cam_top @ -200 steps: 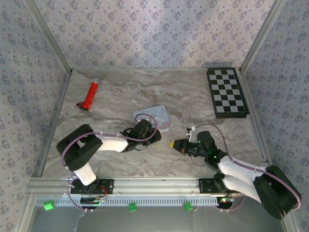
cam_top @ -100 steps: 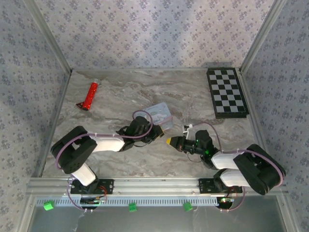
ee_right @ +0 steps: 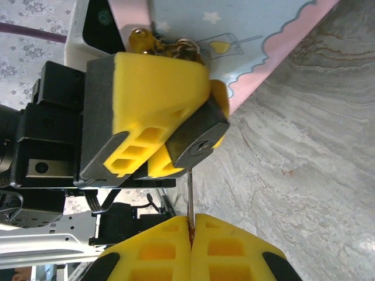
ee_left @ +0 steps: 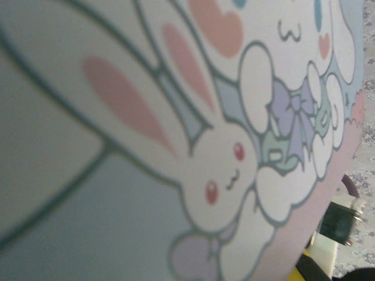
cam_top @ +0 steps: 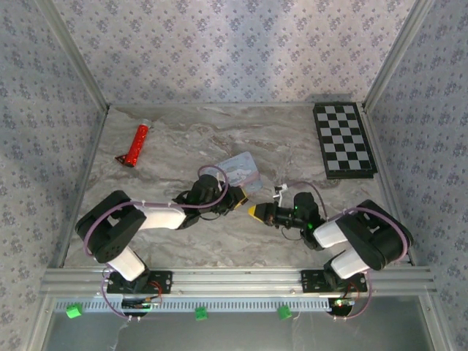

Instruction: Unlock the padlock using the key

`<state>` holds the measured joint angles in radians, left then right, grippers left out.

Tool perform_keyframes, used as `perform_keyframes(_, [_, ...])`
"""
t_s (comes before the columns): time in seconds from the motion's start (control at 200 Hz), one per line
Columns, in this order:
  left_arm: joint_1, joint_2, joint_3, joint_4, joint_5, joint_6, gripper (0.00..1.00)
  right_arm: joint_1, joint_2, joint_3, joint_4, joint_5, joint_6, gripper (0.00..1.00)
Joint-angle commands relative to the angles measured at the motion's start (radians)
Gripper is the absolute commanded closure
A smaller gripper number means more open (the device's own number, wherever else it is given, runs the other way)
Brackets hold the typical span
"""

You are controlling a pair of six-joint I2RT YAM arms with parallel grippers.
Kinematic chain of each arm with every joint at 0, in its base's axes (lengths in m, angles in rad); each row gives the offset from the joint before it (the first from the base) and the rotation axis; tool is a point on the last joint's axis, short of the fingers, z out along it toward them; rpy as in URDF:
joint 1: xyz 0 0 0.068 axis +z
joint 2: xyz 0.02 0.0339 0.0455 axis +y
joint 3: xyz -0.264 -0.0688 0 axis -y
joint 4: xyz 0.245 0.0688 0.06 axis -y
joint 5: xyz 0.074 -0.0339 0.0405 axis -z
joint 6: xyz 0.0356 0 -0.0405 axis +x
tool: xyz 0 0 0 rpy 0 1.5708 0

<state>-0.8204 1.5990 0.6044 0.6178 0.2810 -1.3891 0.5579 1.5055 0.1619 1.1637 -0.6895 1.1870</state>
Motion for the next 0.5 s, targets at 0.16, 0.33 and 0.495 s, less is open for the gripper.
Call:
perform_keyframes(0.16, [0.008,-0.036,-0.002,0.085,0.093,0.015,1.00,-0.026,0.108,0.030,0.187,-0.082,0.050,1.00])
perform_keyframes(0.33, [0.013,-0.033,-0.011,0.098,0.104,0.012,1.00,-0.023,0.127,0.031,0.228,-0.080,0.058,1.00])
perform_keyframes(0.495, [0.014,-0.036,-0.011,0.105,0.116,0.010,1.00,-0.025,0.137,0.031,0.229,-0.081,0.055,1.00])
